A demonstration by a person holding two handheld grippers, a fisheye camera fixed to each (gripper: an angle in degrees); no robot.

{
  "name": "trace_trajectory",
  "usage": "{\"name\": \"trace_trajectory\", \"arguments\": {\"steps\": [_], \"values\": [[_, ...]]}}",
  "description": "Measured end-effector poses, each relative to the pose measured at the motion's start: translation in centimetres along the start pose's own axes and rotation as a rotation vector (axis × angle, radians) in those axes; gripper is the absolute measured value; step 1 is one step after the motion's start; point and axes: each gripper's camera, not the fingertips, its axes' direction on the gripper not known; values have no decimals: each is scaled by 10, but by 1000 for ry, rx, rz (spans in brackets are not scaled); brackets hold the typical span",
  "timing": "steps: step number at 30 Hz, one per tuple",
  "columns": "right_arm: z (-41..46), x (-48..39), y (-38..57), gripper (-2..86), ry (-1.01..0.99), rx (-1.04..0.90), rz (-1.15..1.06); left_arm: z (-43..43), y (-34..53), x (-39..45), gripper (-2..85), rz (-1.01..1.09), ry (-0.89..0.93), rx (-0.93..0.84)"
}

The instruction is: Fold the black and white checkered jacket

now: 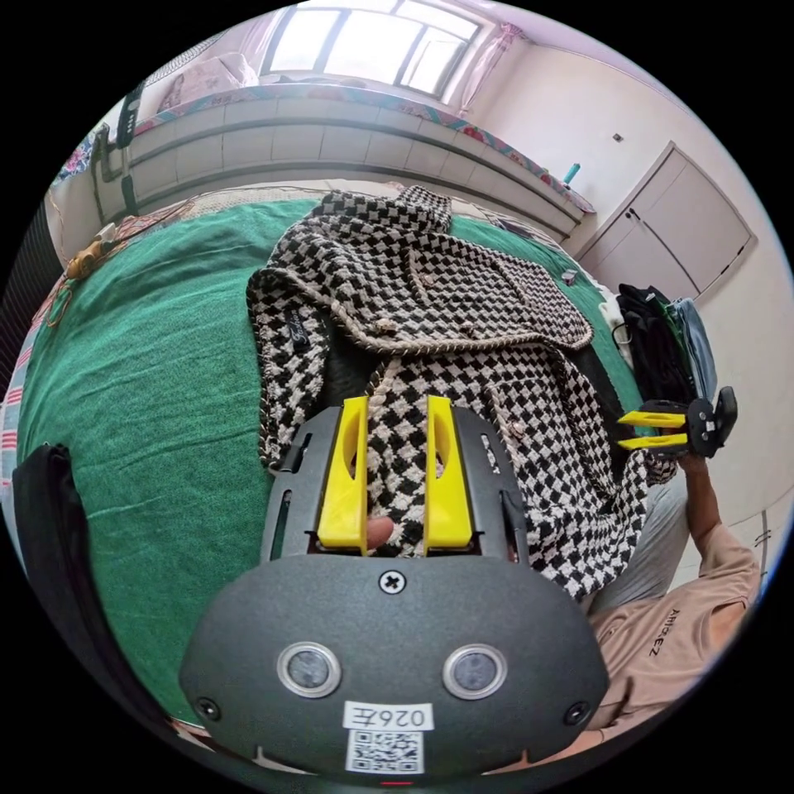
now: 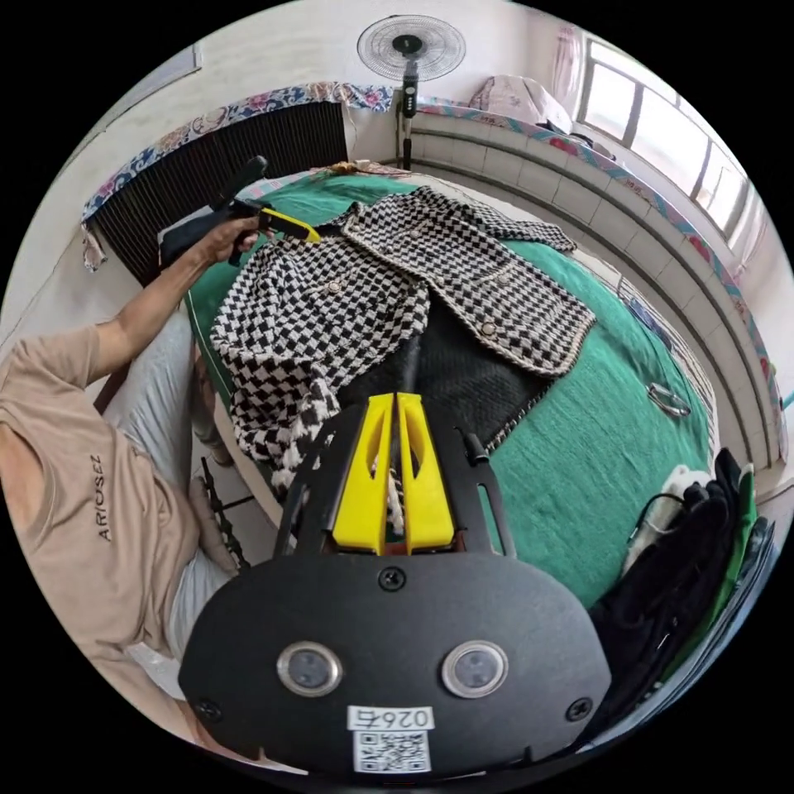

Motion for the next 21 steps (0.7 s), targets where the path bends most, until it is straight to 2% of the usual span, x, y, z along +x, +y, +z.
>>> {"name": "trace_trajectory", "arguments": {"steps": [1, 3, 8, 11, 12, 15, 18, 21], "values": [[17, -7, -9, 74, -49, -58, -44, -4, 0, 0, 112, 3, -13, 11], [23, -15, -12, 76, -13, -82, -76, -11, 1, 0, 117, 14, -39, 40], [1, -23, -11, 88, -46, 76, -138, -14, -2, 5, 134, 79, -110, 49], [55, -20, -23, 112, -54, -110, -149, 9, -8, 10, 158, 129, -162, -56], [65, -14, -24, 103, -83, -99, -117, 19, -10, 13, 161, 146, -184, -102], [62, 3, -18, 1, -50, -74, -97, 20, -15, 14, 158, 150, -203, -116], [60, 20, -5, -10, -72, -68, -98, 14, -17, 9, 122, 146, -196, -132], [37, 43, 20, -11, -107, 44, -58, 4, -16, 1, 76, 156, -143, -116]]}}
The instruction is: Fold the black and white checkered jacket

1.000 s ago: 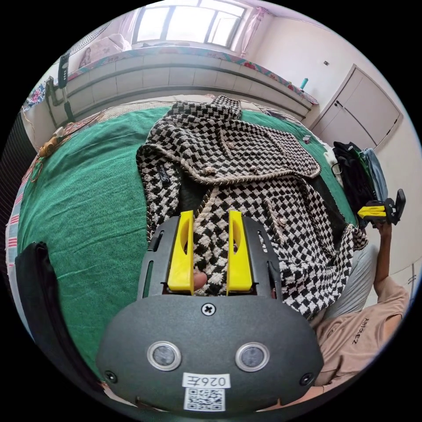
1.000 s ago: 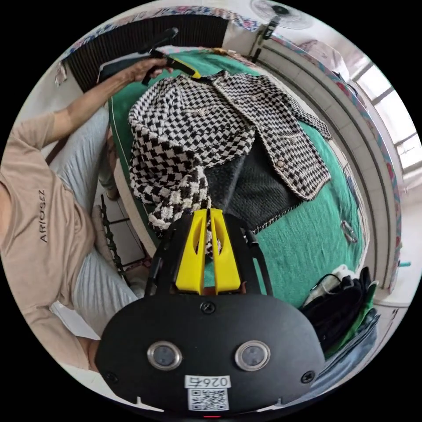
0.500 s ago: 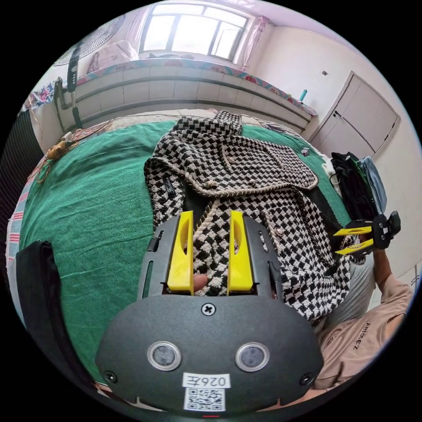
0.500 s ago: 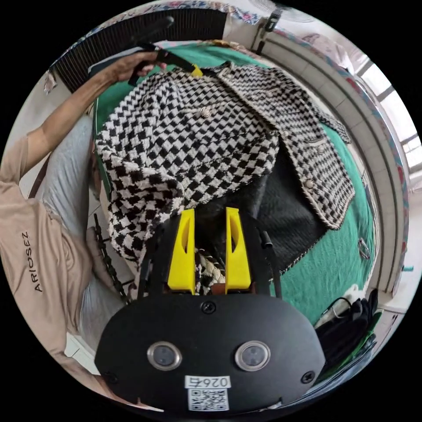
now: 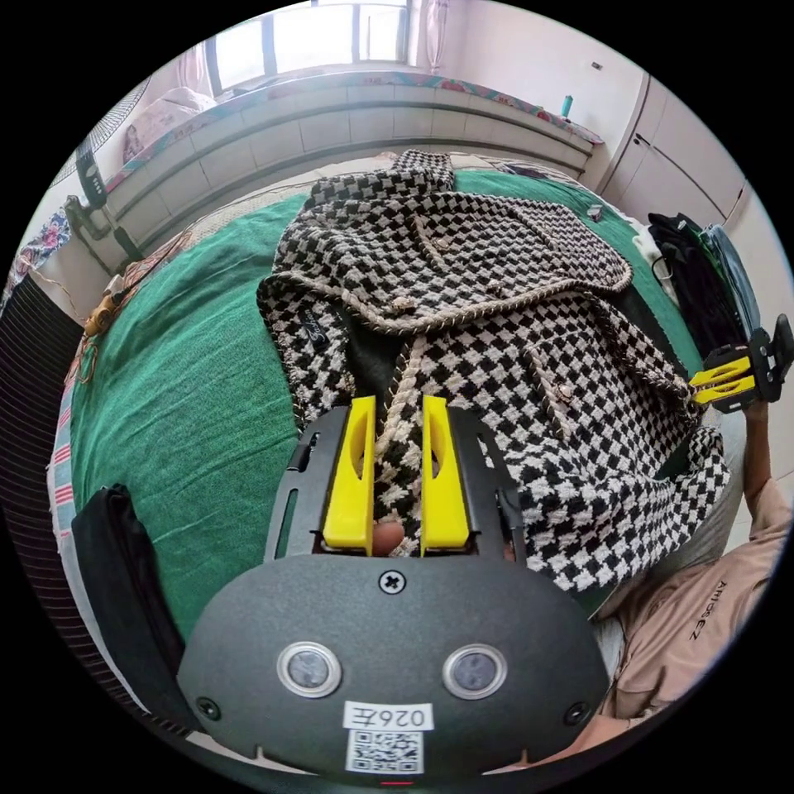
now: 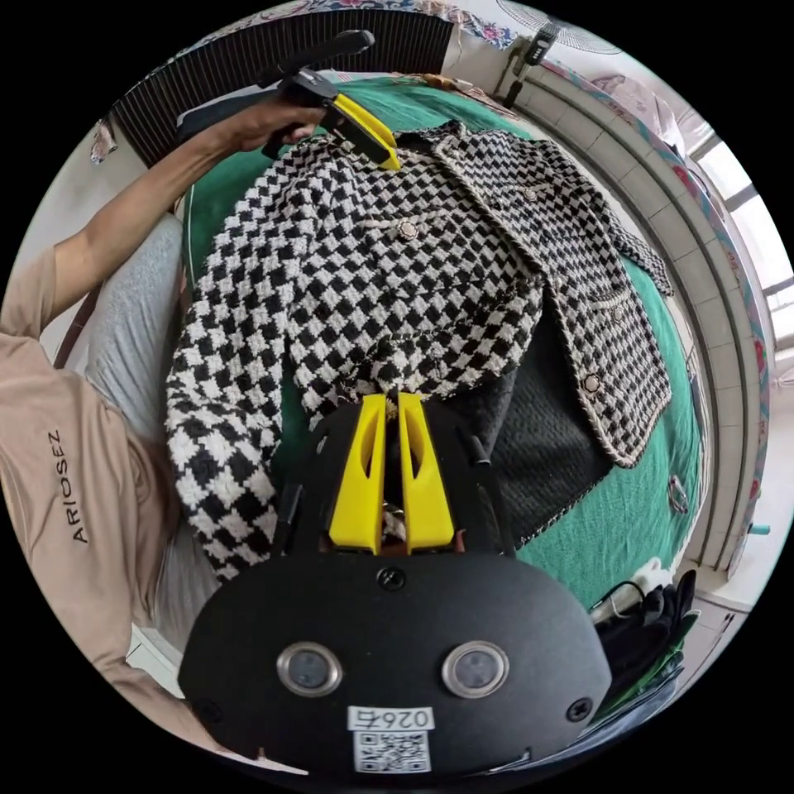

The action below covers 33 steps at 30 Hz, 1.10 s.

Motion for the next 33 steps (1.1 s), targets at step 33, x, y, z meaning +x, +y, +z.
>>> {"name": "trace_trajectory", "arguments": {"steps": [33], "values": [[81, 260, 177, 76, -307, 364, 884, -17, 8, -55, 53, -84, 94, 116]]}}
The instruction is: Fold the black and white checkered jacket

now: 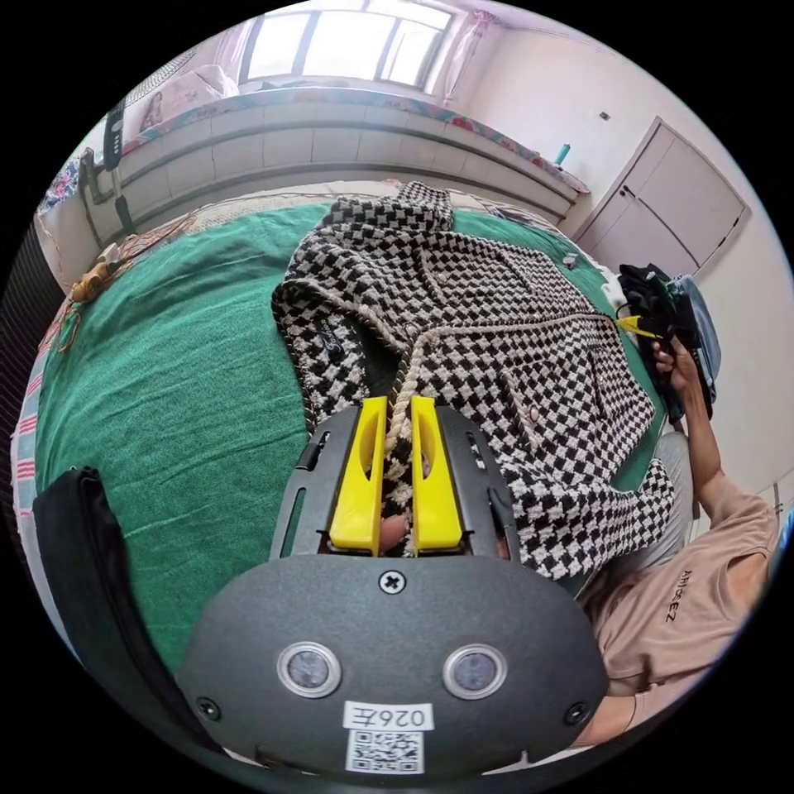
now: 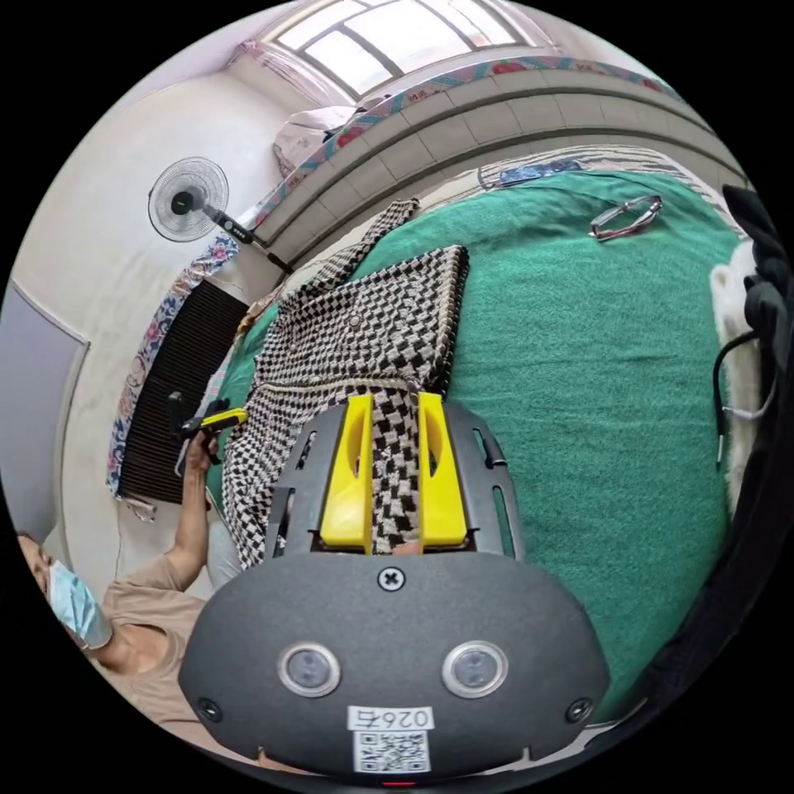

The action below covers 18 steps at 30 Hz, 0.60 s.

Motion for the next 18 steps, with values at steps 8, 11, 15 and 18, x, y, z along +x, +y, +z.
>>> {"name": "trace_trajectory", "arguments": {"steps": [8, 11, 15, 18], "values": [[43, -45, -11, -3, 302, -147, -128, 22, -2, 25, 39, 103, -170, -133], [25, -75, -7, 1, 371, 24, -204, 22, 1, 23, 33, 80, -146, -131], [40, -62, -8, 56, 460, -44, -125, 18, 6, 17, 24, 21, -98, -118], [67, -43, -11, 22, 276, -211, -92, 11, 12, 22, 21, 12, -109, -104]]}}
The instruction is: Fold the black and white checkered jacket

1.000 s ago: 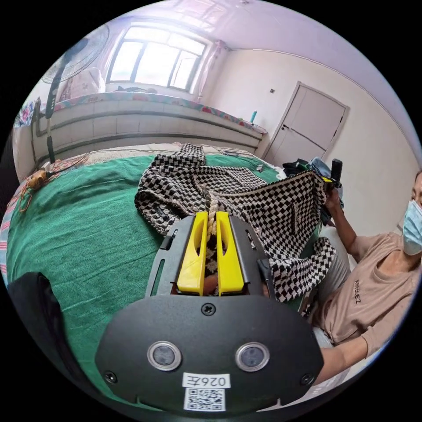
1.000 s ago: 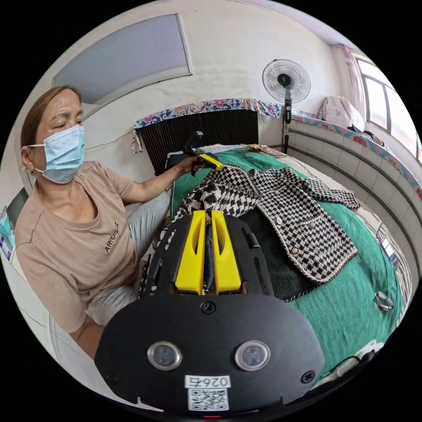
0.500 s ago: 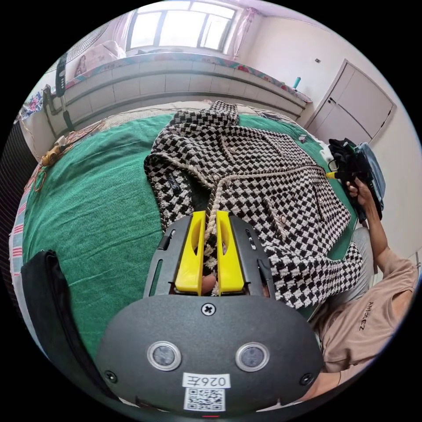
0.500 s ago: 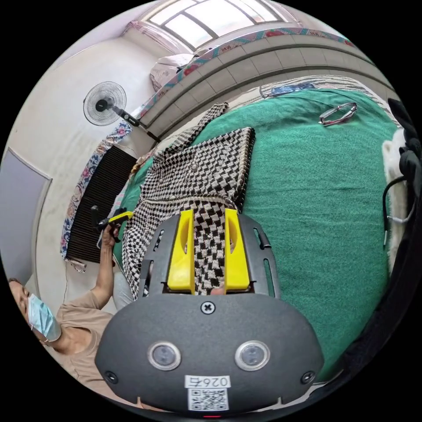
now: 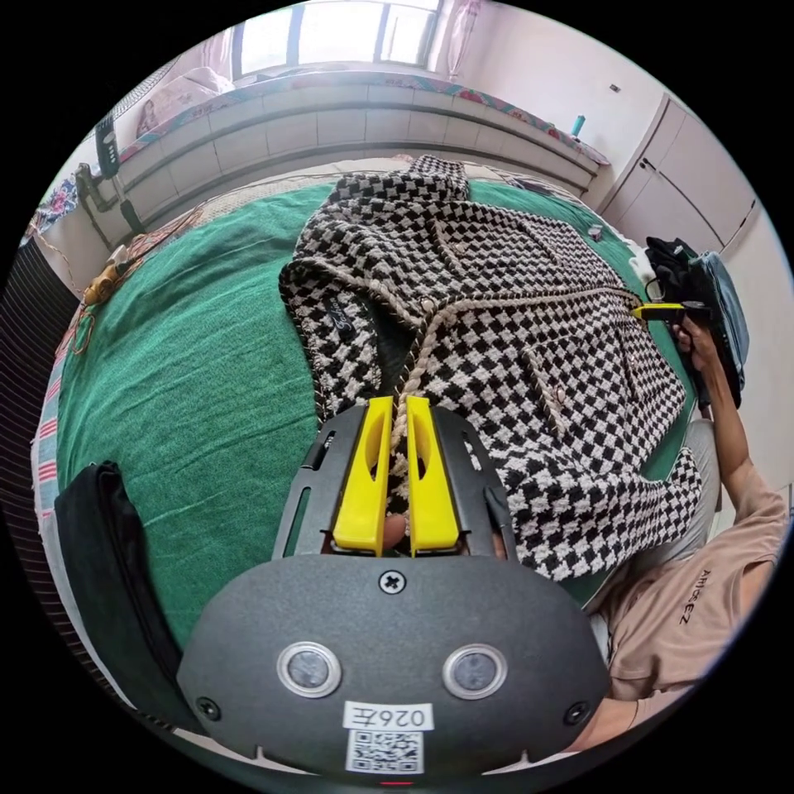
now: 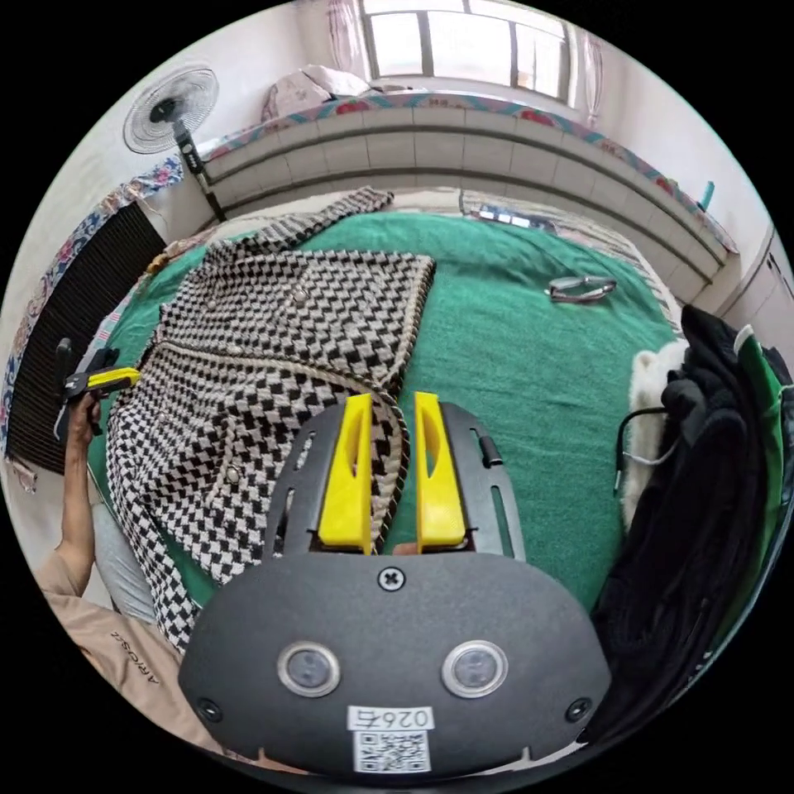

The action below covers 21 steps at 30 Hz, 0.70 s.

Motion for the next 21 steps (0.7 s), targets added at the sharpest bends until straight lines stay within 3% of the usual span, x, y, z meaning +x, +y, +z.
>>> {"name": "trace_trajectory", "arguments": {"steps": [4, 9, 14, 17, 21], "values": [[-31, -20, 9, 0, 22, 192, -52, 0, 9, 4, 23, -25, -10, -16], [-10, -25, 8, 60, 181, 109, 12, -5, 22, 6, 37, -64, 64, -1], [-44, -43, 30, 52, 181, 243, 41, -27, 44, 16, 0, -121, 21, 56], [-77, -71, 53, 37, 161, 389, -27, -60, 63, 39, -7, -76, 19, 213], [-125, -130, 114, 30, -72, 537, -265, -125, 105, 103, -5, 70, 52, 499]]}}
